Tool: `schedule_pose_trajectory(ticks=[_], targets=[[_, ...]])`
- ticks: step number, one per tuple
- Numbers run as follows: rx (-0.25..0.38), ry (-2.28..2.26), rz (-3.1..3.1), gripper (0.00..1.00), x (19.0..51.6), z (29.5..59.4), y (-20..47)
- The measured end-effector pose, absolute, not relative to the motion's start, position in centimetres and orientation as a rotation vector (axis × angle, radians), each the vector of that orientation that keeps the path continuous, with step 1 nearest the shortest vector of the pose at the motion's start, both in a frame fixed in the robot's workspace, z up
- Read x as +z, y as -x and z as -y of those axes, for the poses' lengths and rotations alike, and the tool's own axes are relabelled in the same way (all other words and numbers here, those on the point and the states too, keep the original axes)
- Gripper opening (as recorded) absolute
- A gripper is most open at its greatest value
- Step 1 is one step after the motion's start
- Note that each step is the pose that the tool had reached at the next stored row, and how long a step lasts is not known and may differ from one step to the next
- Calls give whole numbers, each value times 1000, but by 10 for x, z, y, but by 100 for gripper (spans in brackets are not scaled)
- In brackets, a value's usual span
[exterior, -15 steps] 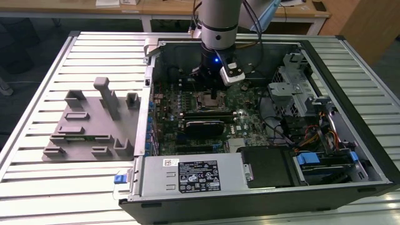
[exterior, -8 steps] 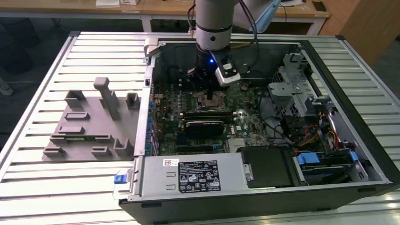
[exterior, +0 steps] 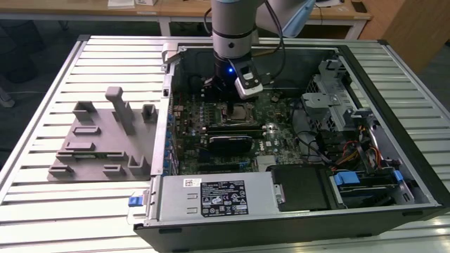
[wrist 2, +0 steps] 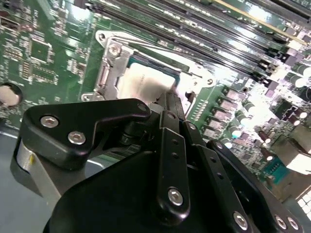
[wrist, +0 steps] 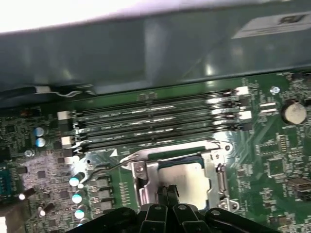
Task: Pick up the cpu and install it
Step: 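Close the cpu cover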
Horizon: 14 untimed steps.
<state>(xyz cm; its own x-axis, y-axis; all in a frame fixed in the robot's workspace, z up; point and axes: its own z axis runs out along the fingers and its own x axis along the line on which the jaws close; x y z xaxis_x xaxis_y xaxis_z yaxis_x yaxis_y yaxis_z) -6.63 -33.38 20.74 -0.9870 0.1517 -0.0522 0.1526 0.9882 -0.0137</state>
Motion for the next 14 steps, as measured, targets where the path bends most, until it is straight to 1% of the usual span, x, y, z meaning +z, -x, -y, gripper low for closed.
schedule_pose_trajectory(ticks=[14], targets=[[-18,-155,-3079,11,201,334,79]])
